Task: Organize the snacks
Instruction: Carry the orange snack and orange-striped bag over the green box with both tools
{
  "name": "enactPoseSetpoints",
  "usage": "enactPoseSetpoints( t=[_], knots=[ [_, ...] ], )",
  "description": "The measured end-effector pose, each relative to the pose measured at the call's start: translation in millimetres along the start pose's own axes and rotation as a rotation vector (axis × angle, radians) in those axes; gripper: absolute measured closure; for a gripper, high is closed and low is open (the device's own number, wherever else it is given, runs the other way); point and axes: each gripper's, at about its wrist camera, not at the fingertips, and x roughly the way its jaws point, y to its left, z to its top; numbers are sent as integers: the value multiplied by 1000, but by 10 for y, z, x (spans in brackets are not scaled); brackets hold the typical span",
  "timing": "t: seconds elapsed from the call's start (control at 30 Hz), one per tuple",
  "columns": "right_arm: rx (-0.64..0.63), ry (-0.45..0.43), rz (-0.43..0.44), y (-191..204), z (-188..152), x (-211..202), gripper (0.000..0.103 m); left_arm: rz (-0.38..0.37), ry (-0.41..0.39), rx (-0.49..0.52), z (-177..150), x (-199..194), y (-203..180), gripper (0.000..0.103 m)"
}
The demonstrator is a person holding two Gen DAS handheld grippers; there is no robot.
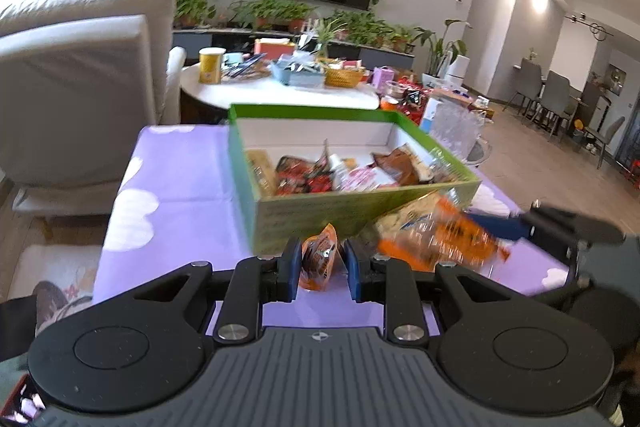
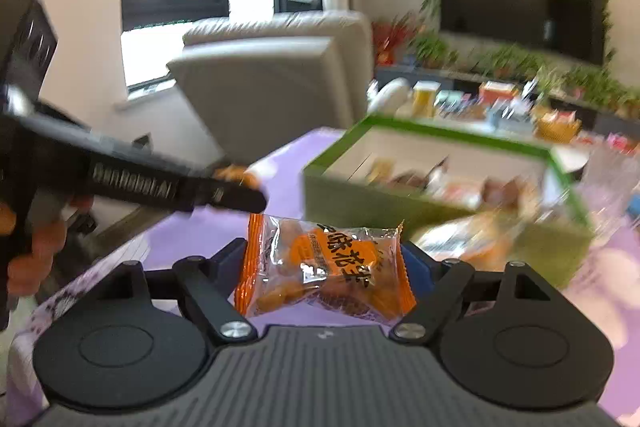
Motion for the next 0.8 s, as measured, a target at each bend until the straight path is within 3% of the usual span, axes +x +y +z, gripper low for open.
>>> enactPoseSetpoints(
  t=[0.3,0.8],
  knots=[
    [65,-83,-143,-654,304,-80,56,-30,-4,44,287,308,-251,81],
    [158,-108,-171,-1231,396,330,56,40,21,74,672,1101,-213,81]
  ],
)
